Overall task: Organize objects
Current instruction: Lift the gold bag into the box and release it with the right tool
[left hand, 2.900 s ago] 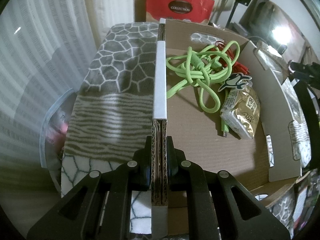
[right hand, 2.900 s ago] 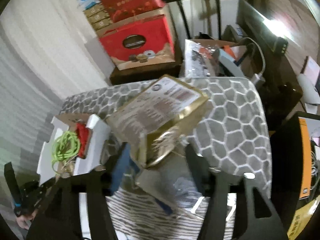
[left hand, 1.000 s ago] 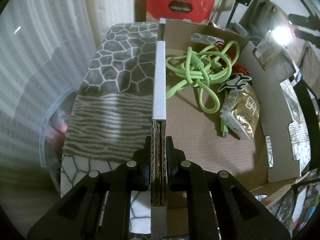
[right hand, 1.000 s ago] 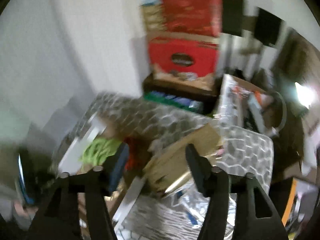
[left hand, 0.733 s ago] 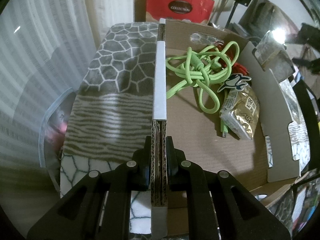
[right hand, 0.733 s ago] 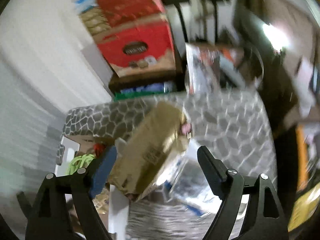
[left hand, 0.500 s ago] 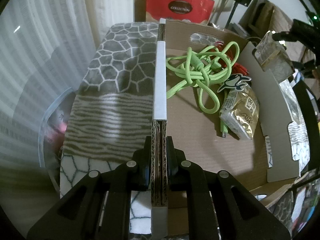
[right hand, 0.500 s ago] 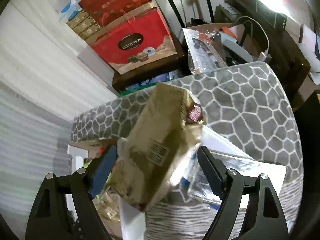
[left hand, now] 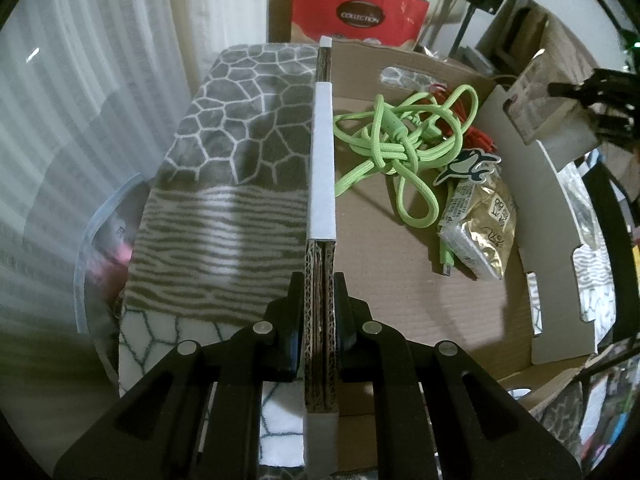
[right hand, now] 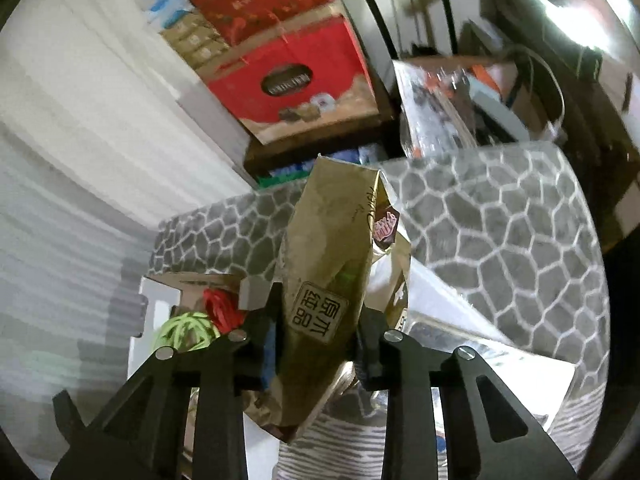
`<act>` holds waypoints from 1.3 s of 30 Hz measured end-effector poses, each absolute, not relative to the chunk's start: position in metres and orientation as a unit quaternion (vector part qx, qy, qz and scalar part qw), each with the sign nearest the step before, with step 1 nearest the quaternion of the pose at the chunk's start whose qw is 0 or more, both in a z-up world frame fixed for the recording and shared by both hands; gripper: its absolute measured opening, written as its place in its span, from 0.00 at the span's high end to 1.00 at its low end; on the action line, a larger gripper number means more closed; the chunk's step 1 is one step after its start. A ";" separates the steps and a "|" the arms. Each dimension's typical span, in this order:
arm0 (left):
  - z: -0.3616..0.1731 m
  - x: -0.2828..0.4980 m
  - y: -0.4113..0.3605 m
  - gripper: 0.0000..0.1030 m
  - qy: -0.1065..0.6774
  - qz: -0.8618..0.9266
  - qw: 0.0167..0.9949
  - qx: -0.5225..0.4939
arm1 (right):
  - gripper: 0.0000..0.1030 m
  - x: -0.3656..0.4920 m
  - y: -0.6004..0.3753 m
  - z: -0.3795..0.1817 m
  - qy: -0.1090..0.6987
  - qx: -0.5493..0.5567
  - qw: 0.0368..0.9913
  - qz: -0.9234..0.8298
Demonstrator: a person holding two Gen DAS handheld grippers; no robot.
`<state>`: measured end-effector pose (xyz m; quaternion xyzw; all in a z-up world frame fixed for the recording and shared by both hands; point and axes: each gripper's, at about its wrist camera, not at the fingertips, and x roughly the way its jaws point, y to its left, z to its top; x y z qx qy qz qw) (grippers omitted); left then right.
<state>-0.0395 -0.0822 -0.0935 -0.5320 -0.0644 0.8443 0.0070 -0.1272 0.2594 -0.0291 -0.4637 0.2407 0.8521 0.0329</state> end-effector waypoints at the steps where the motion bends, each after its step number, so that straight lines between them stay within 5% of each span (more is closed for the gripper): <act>1: -0.093 -0.040 -0.082 0.90 -0.065 0.844 0.007 -0.532 | 0.72 -0.125 0.258 -0.023 0.228 -0.457 0.030 0.859; 13: -0.086 -0.039 -0.084 0.90 -0.071 0.846 0.010 -0.529 | 0.72 -0.076 0.141 0.048 -0.008 -0.427 -0.147 0.892; 31: -0.068 -0.033 -0.106 0.84 -0.120 0.843 0.037 -0.523 | 0.73 -0.042 0.024 -0.023 -0.267 -0.513 -0.345 0.739; 39: -0.070 -0.031 -0.108 0.83 -0.128 0.841 0.038 -0.524 | 0.73 -0.021 -0.011 -0.058 -0.435 -0.490 -0.308 0.690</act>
